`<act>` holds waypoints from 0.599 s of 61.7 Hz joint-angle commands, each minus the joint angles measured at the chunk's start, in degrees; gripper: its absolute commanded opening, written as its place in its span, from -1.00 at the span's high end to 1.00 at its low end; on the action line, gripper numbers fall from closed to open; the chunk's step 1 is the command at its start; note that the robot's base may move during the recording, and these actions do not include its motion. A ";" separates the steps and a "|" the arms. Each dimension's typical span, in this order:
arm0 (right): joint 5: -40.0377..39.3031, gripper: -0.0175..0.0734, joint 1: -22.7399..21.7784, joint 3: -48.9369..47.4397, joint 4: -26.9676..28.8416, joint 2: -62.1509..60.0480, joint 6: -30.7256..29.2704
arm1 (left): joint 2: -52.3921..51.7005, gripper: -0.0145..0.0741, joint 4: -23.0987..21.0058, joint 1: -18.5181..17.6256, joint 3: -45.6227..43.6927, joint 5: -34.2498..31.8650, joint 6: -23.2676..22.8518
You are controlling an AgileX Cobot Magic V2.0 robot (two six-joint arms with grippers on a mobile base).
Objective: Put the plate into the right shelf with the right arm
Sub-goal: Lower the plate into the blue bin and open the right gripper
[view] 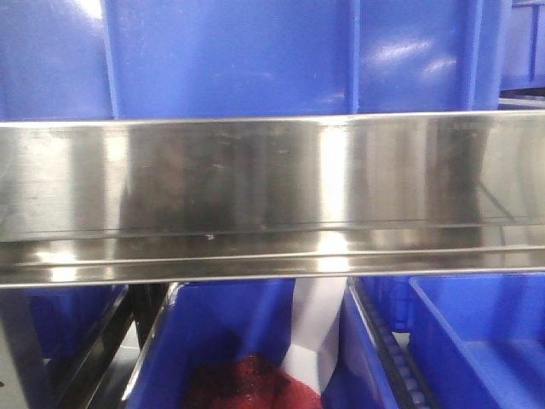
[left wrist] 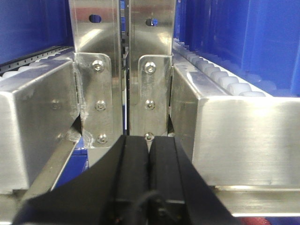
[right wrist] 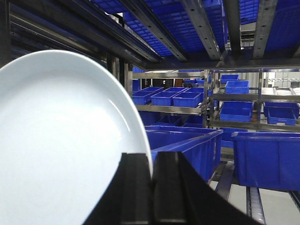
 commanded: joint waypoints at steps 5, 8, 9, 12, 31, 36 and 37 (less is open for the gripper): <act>-4.76 0.49 -0.38 -1.64 -0.03 0.62 -0.28 | -0.36 0.78 -0.35 0.04 0.57 -4.92 -0.16; -4.70 0.49 -0.38 -1.64 -0.03 0.62 -0.23 | -0.36 0.78 -0.35 0.04 0.57 -4.92 -0.16; -4.70 0.49 -0.38 -1.64 -0.03 0.62 -0.23 | -0.36 0.78 -0.35 0.04 0.57 -4.92 -0.16; -4.25 0.49 -0.38 -1.64 -0.03 0.62 -0.23 | -0.36 0.78 -0.35 0.04 0.57 -4.92 -0.16; -3.85 0.49 -0.38 -11.67 0.41 5.50 0.01 | -0.36 0.78 -0.35 0.04 0.57 -4.92 -0.16; -1.77 0.49 -0.38 -16.92 0.41 10.52 0.25 | -0.36 0.78 -0.35 0.04 0.57 -4.92 -0.16; -1.01 0.49 -0.38 -17.92 0.47 12.32 0.35 | -0.36 0.78 -0.35 0.04 0.57 -4.92 -0.16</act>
